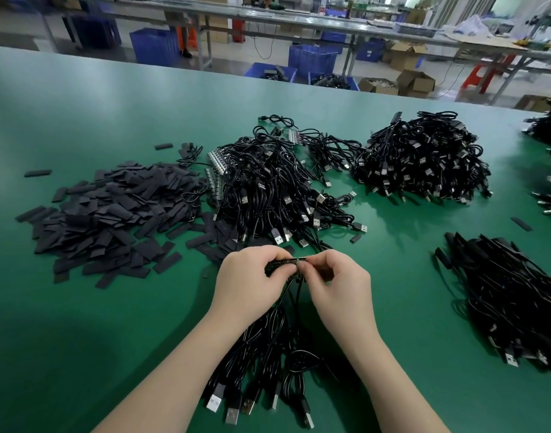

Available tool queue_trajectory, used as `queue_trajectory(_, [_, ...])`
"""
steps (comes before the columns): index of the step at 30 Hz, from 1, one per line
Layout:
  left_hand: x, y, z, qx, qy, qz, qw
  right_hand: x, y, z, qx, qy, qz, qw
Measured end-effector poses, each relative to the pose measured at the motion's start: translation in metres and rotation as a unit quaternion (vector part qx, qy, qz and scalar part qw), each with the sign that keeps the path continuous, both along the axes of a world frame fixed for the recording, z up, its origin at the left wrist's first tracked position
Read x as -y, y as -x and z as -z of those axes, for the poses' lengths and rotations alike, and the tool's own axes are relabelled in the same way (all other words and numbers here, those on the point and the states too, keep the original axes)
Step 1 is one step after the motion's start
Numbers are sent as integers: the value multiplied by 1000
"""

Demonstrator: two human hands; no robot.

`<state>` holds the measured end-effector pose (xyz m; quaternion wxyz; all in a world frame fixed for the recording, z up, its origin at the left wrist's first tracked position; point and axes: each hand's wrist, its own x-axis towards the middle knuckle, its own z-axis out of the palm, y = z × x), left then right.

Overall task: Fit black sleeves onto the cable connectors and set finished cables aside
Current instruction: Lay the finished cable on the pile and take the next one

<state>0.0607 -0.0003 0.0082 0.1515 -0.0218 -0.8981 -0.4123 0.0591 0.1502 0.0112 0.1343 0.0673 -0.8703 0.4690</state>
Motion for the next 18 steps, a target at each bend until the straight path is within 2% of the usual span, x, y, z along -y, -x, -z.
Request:
queue_trajectory(6, [-5, 0, -1, 12, 3, -15, 1000, 2, -1, 3, -14, -7, 18, 1000])
queue_trajectory(9, [-8, 0, -2, 11, 20, -31, 999, 5, -2, 6, -37, -40, 26, 998])
queue_trajectory(12, [-5, 1, -4, 35, -7, -11, 999, 3, -3, 2, -42, -26, 28, 998])
queue_trajectory(14, [-3, 0, -4, 35, 7, 3, 999, -5, -3, -5, -64, -14, 46, 997])
queue_trajectory(16, [-3, -1, -4, 28, 12, 10, 999, -15, -3, -13, -86, 27, 67, 994])
queue_trajectory(18, [-4, -1, -5, 30, 2, 20, 999, -22, -6, -23, -112, 125, 79, 983])
